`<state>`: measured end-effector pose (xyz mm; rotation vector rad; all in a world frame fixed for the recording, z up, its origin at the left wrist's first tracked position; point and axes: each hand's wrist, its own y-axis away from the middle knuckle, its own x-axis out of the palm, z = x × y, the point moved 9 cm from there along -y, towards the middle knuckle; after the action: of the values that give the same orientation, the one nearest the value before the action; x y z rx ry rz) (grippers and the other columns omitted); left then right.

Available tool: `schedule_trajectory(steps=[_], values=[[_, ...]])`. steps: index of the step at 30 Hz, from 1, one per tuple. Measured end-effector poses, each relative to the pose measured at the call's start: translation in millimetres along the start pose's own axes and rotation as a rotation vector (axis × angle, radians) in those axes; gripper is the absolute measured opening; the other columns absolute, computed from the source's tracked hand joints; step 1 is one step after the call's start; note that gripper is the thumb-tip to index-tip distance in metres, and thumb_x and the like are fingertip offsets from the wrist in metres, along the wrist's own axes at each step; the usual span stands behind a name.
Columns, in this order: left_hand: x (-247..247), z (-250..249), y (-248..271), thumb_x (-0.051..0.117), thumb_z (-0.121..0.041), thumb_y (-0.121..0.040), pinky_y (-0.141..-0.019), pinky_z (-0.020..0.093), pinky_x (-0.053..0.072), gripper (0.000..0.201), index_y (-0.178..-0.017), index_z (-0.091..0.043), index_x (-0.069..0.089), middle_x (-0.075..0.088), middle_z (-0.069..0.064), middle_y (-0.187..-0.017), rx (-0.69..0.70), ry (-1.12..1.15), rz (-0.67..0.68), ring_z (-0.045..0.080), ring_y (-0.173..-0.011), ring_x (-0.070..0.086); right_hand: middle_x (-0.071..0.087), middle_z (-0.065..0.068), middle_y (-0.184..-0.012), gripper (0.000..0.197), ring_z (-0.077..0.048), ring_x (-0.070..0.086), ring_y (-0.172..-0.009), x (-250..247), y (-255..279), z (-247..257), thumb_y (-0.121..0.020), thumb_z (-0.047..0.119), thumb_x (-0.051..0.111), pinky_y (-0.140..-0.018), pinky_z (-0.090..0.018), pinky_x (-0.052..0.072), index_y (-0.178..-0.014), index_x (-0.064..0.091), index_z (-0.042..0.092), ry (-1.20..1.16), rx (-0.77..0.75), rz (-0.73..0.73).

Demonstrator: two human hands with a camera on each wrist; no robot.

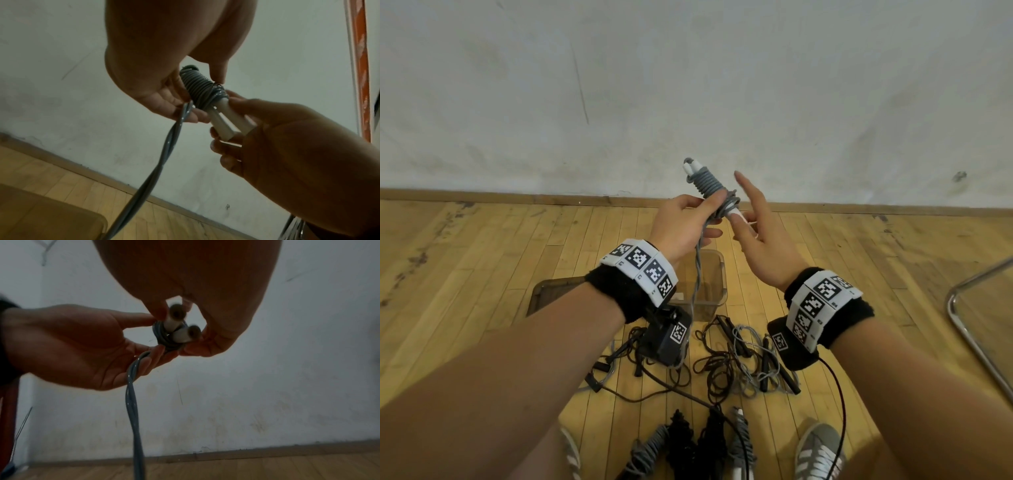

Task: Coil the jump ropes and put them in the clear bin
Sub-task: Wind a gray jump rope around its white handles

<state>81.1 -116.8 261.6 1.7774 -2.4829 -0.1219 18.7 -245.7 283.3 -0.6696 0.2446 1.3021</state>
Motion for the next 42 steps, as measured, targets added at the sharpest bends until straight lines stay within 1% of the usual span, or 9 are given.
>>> schedule_trajectory(steps=[2, 6, 11, 15, 18, 26, 34, 37, 42], values=[[3.5, -1.2, 0.2, 0.068, -0.047, -0.095, -0.076, 0.033, 0.060, 0.042, -0.114, -0.009, 0.069, 0.080, 0.004, -0.097, -0.012, 0.036, 0.041, 0.020, -0.083, 0.078, 0.064, 0.009, -0.104, 0.056, -0.002, 0.061, -0.080, -5.6, -0.7, -9.1, -0.107, 0.035, 0.048, -0.073, -0.018, 0.050, -0.155, 0.022, 0.045, -0.102, 0.105, -0.039], [11.8, -3.2, 1.4, 0.065, -0.039, -0.099, -0.085, 0.034, 0.061, 0.035, -0.114, -0.008, 0.068, 0.079, 0.005, -0.104, -0.005, 0.092, 0.104, 0.021, -0.091, 0.078, 0.068, 0.003, -0.097, 0.054, -0.011, 0.064, -0.080, -7.1, -0.9, -20.6, -0.098, 0.050, 0.047, -0.068, -0.030, 0.050, -0.146, 0.047, 0.027, -0.186, 0.234, 0.002], [14.2, -9.4, 2.8, 0.059, -0.040, -0.102, -0.058, 0.009, 0.052, 0.039, -0.125, -0.010, 0.069, 0.074, 0.006, -0.112, 0.052, -0.008, 0.152, 0.017, -0.097, 0.072, 0.068, 0.002, -0.096, 0.038, -0.005, 0.064, -0.077, -17.0, 0.2, -16.9, -0.107, 0.027, 0.050, -0.066, -0.021, 0.053, -0.144, 0.052, 0.017, -0.169, 0.174, -0.015], [12.5, 0.7, -4.3, 0.062, -0.058, -0.094, -0.078, 0.030, 0.056, 0.047, -0.121, -0.020, 0.071, 0.073, -0.002, -0.097, -0.021, -0.096, 0.172, 0.012, -0.079, 0.071, 0.068, 0.000, -0.094, 0.037, -0.003, 0.064, -0.078, -17.3, 1.6, -12.0, -0.107, 0.029, 0.049, -0.067, -0.020, 0.053, -0.141, 0.055, 0.017, -0.115, 0.152, 0.000], [7.8, 1.7, -7.3, 0.067, -0.055, -0.092, -0.065, 0.026, 0.051, 0.044, -0.115, -0.017, 0.072, 0.065, -0.003, -0.081, -0.021, -0.081, 0.138, 0.009, -0.064, 0.060, 0.066, 0.000, -0.097, 0.036, -0.003, 0.061, -0.079, -20.7, 0.8, -10.5, -0.105, 0.024, 0.053, -0.066, -0.019, 0.052, -0.141, 0.052, 0.018, -0.130, 0.142, -0.035], [-3.6, -2.0, -9.8, 0.081, -0.027, -0.088, -0.057, 0.020, 0.054, 0.033, -0.114, -0.012, 0.066, 0.078, 0.004, -0.088, 0.052, -0.016, 0.013, 0.008, -0.061, 0.069, 0.062, 0.004, -0.114, 0.053, 0.018, 0.058, -0.085, -26.6, 2.1, -6.5, -0.100, 0.012, 0.062, -0.073, -0.004, 0.045, -0.149, 0.041, 0.012, -0.023, 0.077, -0.091], [1.3, 0.5, -6.4, 0.076, -0.021, -0.092, -0.065, 0.025, 0.060, 0.022, -0.110, -0.009, 0.070, 0.079, 0.007, -0.089, 0.052, 0.019, 0.017, 0.018, -0.073, 0.077, 0.057, -0.002, -0.143, 0.063, -0.015, 0.056, -0.127, -26.1, 3.0, -3.7, -0.098, 0.020, 0.065, -0.084, 0.002, 0.038, -0.155, 0.038, 0.018, 0.160, 0.098, -0.114], [4.6, 0.9, -4.3, 0.075, -0.037, -0.092, -0.074, 0.033, 0.062, 0.032, -0.110, -0.011, 0.071, 0.079, 0.006, -0.095, 0.021, 0.051, 0.031, 0.021, -0.080, 0.078, 0.064, -0.001, -0.132, 0.061, -0.014, 0.062, -0.116, -28.0, 3.1, 0.5, -0.095, 0.019, 0.069, -0.093, -0.023, 0.050, -0.151, 0.044, 0.023, 0.191, 0.062, -0.163], [5.1, 2.2, -3.2, 0.074, -0.055, -0.086, -0.075, 0.036, 0.063, 0.049, -0.112, -0.014, 0.068, 0.078, 0.002, -0.099, 0.006, 0.022, 0.019, 0.020, -0.080, 0.078, 0.060, 0.017, -0.094, 0.057, 0.013, 0.059, -0.085, -22.9, 3.7, 8.5, -0.089, 0.012, 0.073, -0.068, -0.005, 0.046, -0.137, 0.045, 0.026, 0.142, 0.008, -0.119]])
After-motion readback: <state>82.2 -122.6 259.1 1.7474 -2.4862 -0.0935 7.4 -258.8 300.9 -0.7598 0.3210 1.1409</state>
